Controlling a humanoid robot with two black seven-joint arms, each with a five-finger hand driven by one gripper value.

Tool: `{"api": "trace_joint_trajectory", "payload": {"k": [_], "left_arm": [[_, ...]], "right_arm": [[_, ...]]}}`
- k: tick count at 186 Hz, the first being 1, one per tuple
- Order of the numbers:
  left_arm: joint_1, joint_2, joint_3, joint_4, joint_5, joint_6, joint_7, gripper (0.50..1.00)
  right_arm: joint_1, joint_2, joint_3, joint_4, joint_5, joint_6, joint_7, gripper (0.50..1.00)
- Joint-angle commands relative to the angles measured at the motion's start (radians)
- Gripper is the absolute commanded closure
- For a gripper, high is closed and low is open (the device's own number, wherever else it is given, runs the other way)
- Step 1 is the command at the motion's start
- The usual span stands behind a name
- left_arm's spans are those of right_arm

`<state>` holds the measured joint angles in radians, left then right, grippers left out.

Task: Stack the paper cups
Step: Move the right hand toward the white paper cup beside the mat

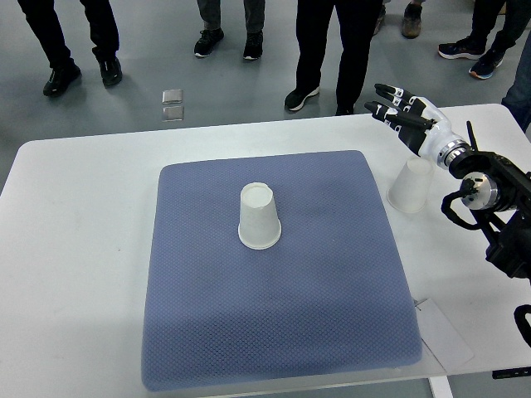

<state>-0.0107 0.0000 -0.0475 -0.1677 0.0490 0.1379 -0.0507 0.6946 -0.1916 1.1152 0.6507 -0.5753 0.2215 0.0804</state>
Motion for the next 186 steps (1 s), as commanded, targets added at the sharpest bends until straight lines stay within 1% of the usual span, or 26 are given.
{"api": "trace_joint_trajectory", "payload": {"k": [1, 51, 77, 103, 159, 174, 186], "left_arm": [[0.0, 0.0, 0.0, 0.0, 0.0, 0.0, 0.0, 0.5], [0.0, 0.0, 0.0, 0.0, 0.0, 0.0, 0.0, 0.5], [0.0, 0.0, 0.0, 0.0, 0.0, 0.0, 0.0, 0.5], [0.0, 0.0, 0.0, 0.0, 0.0, 0.0, 0.0, 0.5], [0.0, 0.0, 0.0, 0.0, 0.0, 0.0, 0.0, 0.5], [0.0, 0.0, 0.0, 0.0, 0.0, 0.0, 0.0, 0.5], [0.0, 0.0, 0.0, 0.0, 0.0, 0.0, 0.0, 0.5]], "right_arm": [[0.0, -0.002, 0.0, 0.0, 0.0, -0.001, 0.001, 0.587], [0.017, -0.011, 0.0, -0.002, -0.002, -0.002, 0.001, 0.587], [0.022, -0.011, 0.002, -0.003, 0.0, -0.014, 0.002, 0.589], [0.025, -0.011, 0.0, -0.008, 0.0, -0.014, 0.016, 0.589], [0.026, -0.014, -0.006, -0.006, -0.003, -0.01, 0.016, 0.589], [0.026, -0.019, -0.009, 0.001, -0.011, -0.016, 0.018, 0.607], [0.025, -0.048, -0.02, 0.009, -0.018, -0.001, 0.019, 0.611]]}}
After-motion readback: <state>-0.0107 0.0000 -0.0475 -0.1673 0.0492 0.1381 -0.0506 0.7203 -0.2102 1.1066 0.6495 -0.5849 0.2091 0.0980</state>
